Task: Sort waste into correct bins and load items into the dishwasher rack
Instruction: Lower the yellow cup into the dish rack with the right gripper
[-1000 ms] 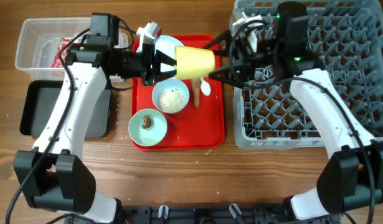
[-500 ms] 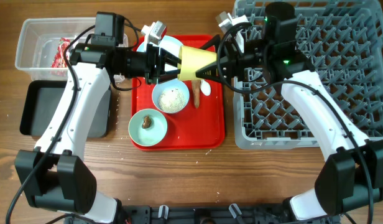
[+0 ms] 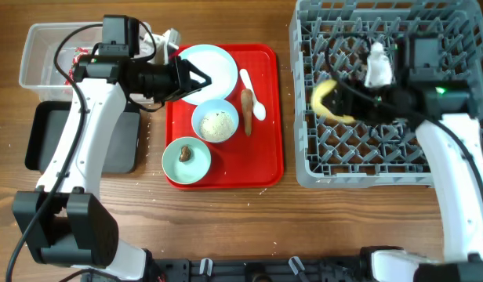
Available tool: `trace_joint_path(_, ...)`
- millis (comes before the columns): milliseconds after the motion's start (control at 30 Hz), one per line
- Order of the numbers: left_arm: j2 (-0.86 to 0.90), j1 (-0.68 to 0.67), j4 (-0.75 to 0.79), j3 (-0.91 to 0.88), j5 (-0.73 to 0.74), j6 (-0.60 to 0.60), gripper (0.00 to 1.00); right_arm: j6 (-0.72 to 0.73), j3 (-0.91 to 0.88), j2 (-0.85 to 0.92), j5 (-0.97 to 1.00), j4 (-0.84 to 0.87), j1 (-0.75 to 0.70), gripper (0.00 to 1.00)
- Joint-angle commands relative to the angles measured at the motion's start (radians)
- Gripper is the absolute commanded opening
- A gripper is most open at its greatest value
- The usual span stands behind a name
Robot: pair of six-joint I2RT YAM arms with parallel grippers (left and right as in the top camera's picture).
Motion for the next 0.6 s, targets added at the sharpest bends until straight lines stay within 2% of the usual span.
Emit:
trace_joint_path(0, -0.019, 0.003, -0.019, 0.012, -0.165, 0.009, 0.37, 0.067, 0.015, -0.019, 0.337, -0.237, 0.003, 0.24)
trace_joint_path(33, -0.019, 0.003, -0.022, 0.012, -0.165, 0.009, 0.39, 0.080, 0.015, -0.014, 0.397, -0.302, 0.003, 0.24)
trace_joint_path(133, -0.019, 0.003, -0.026, 0.012, -0.164, 0.009, 0.39, 0.082, 0.007, 0.022, 0.406, -0.362, 0.003, 0.25)
trace_joint_path(300, -0.019, 0.003, -0.057, 0.011, -0.188, 0.010, 0.41, 0.071, -0.056, 0.152, 0.391, -0.296, 0.003, 0.24)
trace_joint_path(367, -0.019, 0.003, -0.063, 0.011, -0.191, 0.009, 0.45, 0.064, -0.056, 0.216, 0.372, -0.262, 0.003, 0.28)
trace_joint_path(400, -0.019, 0.003, -0.064, 0.011, -0.191, 0.009, 0.49, 0.055, -0.056, 0.241, 0.373, -0.261, 0.003, 0.36)
trace_joint_path(433, -0.019, 0.003, -0.068, 0.011, -0.191, 0.009, 0.51, 0.048, -0.056, 0.256, 0.372, -0.262, 0.003, 0.50)
trace_joint_path(467, -0.019, 0.003, -0.070, 0.011, -0.191, 0.009, 0.55, 0.044, -0.056, 0.274, 0.372, -0.262, 0.003, 0.69)
trace_joint_path(567, -0.019, 0.003, -0.070, 0.011, -0.191, 0.009, 0.64, 0.045, -0.045, 0.272, 0.372, -0.254, 0.003, 0.86)
